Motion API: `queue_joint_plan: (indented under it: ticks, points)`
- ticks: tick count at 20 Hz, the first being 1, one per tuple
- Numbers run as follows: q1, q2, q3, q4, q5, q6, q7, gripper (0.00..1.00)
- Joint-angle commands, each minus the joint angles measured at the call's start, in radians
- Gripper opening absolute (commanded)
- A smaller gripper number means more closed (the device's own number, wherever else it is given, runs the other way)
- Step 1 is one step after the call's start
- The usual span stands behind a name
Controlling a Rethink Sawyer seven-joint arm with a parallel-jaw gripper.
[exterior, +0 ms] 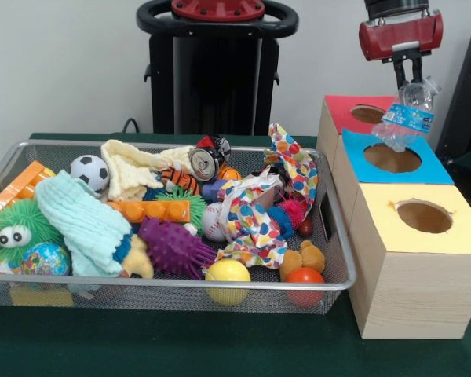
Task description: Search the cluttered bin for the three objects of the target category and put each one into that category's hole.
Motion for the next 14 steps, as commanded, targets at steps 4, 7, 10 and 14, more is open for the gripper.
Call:
queue_joint_plan:
  ticks: [4,7,10,14]
  points:
    - [-0.033,0.019,0.113,-0.026,0.061,-0.021,0.281,0.00]
    - [-0.034,0.017,0.115,-0.025,0.066,-0.016,0.274,0.00]
    - [-0.034,0.015,0.116,-0.025,0.069,-0.012,0.270,1.00]
    - [-0.035,0.014,0.117,-0.025,0.072,-0.009,0.267,1.00]
